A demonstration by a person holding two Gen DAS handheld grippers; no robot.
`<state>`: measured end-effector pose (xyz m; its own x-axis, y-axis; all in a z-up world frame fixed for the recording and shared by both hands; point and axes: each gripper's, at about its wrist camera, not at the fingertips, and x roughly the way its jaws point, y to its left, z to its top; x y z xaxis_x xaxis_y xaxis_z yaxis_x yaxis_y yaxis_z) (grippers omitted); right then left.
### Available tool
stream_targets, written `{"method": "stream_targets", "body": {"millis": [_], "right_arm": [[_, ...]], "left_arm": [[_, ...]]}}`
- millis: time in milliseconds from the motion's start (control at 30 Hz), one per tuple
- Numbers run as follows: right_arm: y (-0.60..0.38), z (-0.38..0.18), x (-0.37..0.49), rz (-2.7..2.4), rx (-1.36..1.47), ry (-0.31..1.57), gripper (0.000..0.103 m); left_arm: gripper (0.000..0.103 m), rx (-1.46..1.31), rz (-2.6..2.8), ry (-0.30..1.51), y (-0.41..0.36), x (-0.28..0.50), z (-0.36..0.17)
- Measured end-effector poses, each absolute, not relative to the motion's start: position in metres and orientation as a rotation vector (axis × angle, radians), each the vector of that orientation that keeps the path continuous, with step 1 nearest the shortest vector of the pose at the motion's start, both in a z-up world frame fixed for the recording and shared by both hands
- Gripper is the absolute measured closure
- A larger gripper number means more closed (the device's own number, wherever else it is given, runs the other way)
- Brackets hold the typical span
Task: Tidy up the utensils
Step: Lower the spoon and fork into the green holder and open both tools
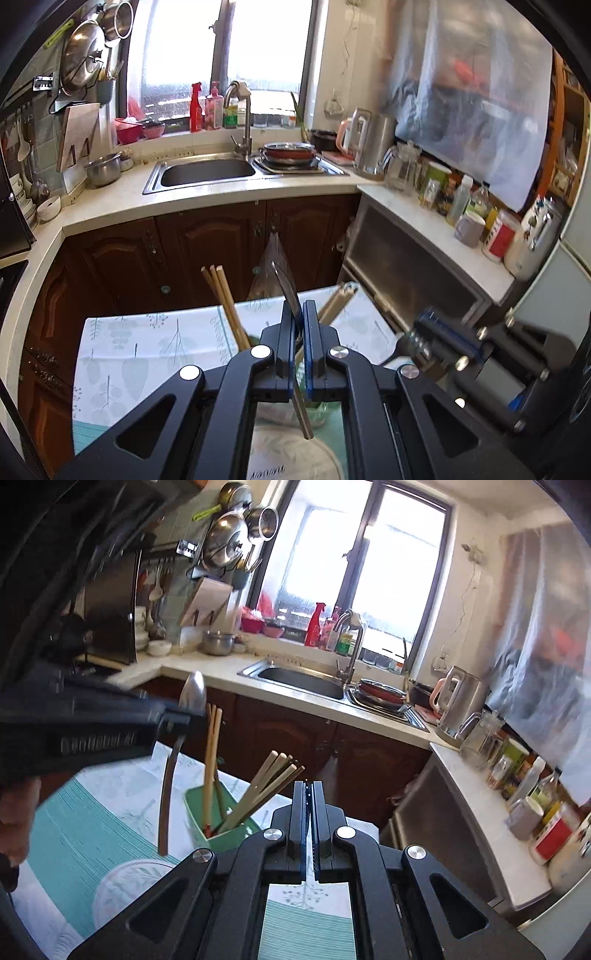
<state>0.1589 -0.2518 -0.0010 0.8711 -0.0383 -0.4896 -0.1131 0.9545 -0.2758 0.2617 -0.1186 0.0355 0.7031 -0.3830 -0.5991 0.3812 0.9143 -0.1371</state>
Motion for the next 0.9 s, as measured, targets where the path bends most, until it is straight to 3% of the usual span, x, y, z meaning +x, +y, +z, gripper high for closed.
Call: {"method": "stream_targets", "body": {"millis": [567,633,700,800,900], "right_arm": [[-0.257,-0.073,0.236,0.062,-0.217,0.673,0.101],[-0.261,-0.085,0.256,0.079,-0.174,0.692,0.101],[-0.264,-0.093,0.267,0.106,-0.134,0.722,0.100],[-0.269,-0.101,0.278,0.138,-0.063,0.757,0.096],[-0.271,-0.102,0.281,0.164,-0.010,0.752,0.095]], "left_arm": [[0.101,-0.044,-0.445,0.605,-0.143,0.292,-0.049],[0.096,-0.030,-0.442,0.600,-0.146,0.291,-0.056],[0.076,-0.060,-0.448,0.606,-0.140,0.292,-0.057],[0.060,-0.072,-0.468,0.606,-0.132,0.289,-0.056],[0.051,-0.082,-0.476,0.604,-0.125,0.284,-0.049]]}}
